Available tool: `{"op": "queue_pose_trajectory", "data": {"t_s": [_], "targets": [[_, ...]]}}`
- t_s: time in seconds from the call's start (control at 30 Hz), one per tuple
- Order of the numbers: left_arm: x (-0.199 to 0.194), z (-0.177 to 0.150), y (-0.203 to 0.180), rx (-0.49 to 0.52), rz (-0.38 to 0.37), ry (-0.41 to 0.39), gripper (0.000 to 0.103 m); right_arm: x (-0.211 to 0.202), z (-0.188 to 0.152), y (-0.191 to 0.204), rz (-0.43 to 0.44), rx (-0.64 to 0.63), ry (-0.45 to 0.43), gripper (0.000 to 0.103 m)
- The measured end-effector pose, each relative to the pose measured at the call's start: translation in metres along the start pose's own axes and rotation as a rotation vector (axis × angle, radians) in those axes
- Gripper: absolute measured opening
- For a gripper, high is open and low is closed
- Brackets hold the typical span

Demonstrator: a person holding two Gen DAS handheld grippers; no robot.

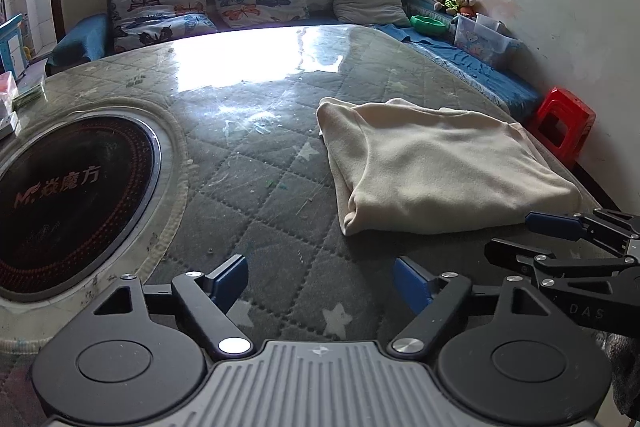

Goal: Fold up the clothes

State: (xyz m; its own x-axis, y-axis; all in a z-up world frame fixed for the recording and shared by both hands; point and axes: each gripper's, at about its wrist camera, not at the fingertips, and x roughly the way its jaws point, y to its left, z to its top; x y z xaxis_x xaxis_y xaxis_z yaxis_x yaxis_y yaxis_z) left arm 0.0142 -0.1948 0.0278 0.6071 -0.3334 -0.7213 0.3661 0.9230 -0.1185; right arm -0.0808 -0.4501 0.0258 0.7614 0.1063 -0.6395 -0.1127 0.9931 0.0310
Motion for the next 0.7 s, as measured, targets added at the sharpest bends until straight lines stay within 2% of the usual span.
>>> {"op": "queue_pose_trajectory", "data": {"t_s": [0.5,0.53,0.6,0.7], "targets": [[-0.019,-0.017,-0.001,0.004,0.036,-0.023,0.099,-0.006,-0.014,-0.002,-0.02,0.059,0.016,0.064],[-0.02,-0.018,-0.001,0.004,0.039,-0.024,0.101,-0.007,-0.015,-0.002,-0.021,0.061,0.016,0.065],[-0.023,-0.021,-0.002,0.003,0.042,-0.027,0.103,-0.008,-0.016,-0.002,-0.023,0.064,0.013,0.076],[-0.028,-0.024,-0.003,0.006,0.042,-0.033,0.103,-0.011,-0.018,-0.001,-0.023,0.068,0.009,0.077]]}}
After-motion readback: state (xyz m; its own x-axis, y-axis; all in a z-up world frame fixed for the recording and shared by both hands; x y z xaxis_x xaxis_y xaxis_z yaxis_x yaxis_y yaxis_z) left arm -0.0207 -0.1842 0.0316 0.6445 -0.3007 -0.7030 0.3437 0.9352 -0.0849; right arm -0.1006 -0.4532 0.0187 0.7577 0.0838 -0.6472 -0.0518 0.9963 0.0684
